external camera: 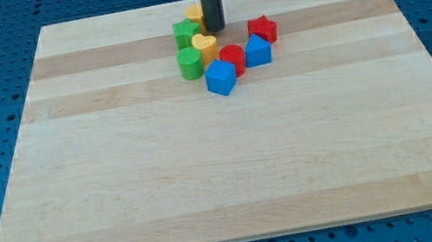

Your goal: Separate the red circle yellow hexagon and green star from the group of blocks

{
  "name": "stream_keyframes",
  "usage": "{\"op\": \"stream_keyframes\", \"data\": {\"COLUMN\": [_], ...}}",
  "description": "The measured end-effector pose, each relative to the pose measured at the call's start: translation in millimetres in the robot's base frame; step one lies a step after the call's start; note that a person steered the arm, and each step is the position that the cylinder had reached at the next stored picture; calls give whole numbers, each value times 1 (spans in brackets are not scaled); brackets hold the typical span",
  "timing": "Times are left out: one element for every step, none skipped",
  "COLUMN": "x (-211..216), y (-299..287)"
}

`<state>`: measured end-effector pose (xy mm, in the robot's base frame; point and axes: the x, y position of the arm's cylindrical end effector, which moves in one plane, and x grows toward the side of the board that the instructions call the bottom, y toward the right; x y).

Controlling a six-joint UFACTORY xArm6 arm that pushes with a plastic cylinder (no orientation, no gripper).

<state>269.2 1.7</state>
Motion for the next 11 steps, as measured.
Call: {"op": "stream_keyframes", "data": {"x": [0,3,3,-2,-2,-2,-2,-2,-2,-2,0], "y": [0,12,49,45,42,26,0,-23,-44,-61,-41]}}
